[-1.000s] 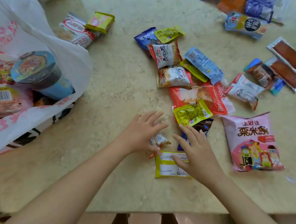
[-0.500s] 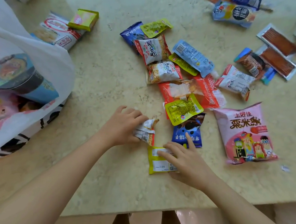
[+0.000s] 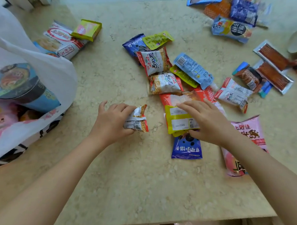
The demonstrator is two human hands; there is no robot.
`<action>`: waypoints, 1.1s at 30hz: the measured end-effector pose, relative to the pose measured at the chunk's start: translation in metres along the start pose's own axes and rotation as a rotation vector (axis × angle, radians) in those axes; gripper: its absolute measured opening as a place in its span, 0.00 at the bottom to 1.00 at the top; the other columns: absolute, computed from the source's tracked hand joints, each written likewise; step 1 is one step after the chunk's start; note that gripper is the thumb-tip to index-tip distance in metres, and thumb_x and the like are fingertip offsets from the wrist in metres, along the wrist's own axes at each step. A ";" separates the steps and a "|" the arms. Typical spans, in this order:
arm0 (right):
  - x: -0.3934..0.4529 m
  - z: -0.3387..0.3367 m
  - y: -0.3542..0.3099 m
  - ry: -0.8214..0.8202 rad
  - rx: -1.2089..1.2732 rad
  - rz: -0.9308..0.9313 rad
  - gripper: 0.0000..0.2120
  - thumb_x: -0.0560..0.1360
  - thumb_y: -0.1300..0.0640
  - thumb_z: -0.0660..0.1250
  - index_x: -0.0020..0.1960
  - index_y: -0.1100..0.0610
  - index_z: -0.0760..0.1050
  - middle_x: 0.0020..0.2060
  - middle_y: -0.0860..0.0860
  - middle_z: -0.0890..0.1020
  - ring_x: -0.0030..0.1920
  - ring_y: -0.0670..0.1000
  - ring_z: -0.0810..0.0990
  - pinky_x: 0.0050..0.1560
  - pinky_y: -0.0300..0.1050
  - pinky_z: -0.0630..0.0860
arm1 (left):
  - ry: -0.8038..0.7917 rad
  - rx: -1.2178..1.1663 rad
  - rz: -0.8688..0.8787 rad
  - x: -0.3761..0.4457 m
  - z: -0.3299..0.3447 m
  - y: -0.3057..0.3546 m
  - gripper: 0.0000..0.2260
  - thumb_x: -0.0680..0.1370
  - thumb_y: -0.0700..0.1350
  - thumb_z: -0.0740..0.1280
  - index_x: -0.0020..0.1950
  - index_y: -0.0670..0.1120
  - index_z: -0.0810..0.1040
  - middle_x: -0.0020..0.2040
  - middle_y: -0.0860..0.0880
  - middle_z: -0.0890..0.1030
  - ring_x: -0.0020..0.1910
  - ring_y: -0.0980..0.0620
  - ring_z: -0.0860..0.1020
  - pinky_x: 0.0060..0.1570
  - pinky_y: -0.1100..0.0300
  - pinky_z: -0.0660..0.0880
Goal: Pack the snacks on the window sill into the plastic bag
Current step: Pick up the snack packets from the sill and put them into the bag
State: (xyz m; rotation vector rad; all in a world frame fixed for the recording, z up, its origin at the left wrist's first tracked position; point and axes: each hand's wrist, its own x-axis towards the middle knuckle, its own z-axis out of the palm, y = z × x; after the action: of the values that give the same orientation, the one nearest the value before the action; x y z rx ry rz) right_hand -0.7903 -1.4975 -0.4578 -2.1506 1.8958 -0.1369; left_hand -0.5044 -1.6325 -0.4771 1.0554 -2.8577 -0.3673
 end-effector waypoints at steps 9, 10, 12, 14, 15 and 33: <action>0.020 0.012 -0.006 -0.072 -0.136 -0.094 0.49 0.54 0.46 0.78 0.72 0.50 0.65 0.57 0.52 0.76 0.57 0.57 0.76 0.60 0.61 0.67 | -0.024 -0.016 -0.028 -0.011 -0.001 -0.008 0.27 0.66 0.61 0.60 0.60 0.50 0.76 0.54 0.52 0.81 0.51 0.48 0.80 0.61 0.38 0.65; 0.021 0.012 -0.007 -0.055 -0.145 -0.108 0.49 0.53 0.47 0.79 0.71 0.51 0.66 0.56 0.52 0.77 0.55 0.57 0.77 0.59 0.61 0.68 | -0.013 -0.012 -0.032 -0.013 -0.002 -0.010 0.27 0.66 0.61 0.60 0.60 0.50 0.76 0.54 0.52 0.80 0.51 0.49 0.80 0.61 0.39 0.65; 0.022 0.013 -0.010 -0.035 -0.159 -0.124 0.49 0.52 0.48 0.78 0.70 0.52 0.66 0.53 0.53 0.77 0.51 0.57 0.78 0.58 0.63 0.70 | 0.011 0.007 -0.035 -0.016 -0.006 -0.014 0.27 0.66 0.60 0.60 0.61 0.51 0.76 0.54 0.53 0.80 0.50 0.49 0.80 0.60 0.41 0.65; 0.023 0.014 -0.014 -0.029 -0.177 -0.130 0.48 0.52 0.48 0.77 0.70 0.53 0.66 0.52 0.53 0.76 0.49 0.58 0.78 0.59 0.63 0.70 | 0.046 0.042 -0.021 -0.022 -0.008 -0.018 0.26 0.67 0.59 0.60 0.61 0.51 0.76 0.53 0.53 0.81 0.49 0.49 0.80 0.60 0.43 0.65; 0.024 0.014 -0.016 -0.023 -0.185 -0.130 0.47 0.53 0.48 0.77 0.70 0.53 0.65 0.52 0.54 0.76 0.49 0.58 0.78 0.59 0.62 0.70 | 0.070 0.063 -0.011 -0.025 -0.010 -0.020 0.25 0.67 0.59 0.61 0.61 0.51 0.76 0.52 0.53 0.81 0.49 0.50 0.80 0.59 0.44 0.65; 0.111 -0.051 -0.198 0.305 -0.013 -0.357 0.46 0.55 0.51 0.78 0.70 0.54 0.65 0.55 0.54 0.79 0.49 0.57 0.79 0.50 0.50 0.74 | 0.598 0.280 -0.059 -0.107 -0.136 -0.080 0.20 0.71 0.51 0.69 0.62 0.53 0.75 0.49 0.50 0.83 0.45 0.50 0.81 0.45 0.52 0.73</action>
State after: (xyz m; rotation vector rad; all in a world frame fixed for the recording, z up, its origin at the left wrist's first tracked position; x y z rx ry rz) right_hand -0.5973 -1.5927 -0.3681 -2.5798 1.6320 -0.5526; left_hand -0.3520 -1.6492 -0.3636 1.0635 -2.3761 0.3113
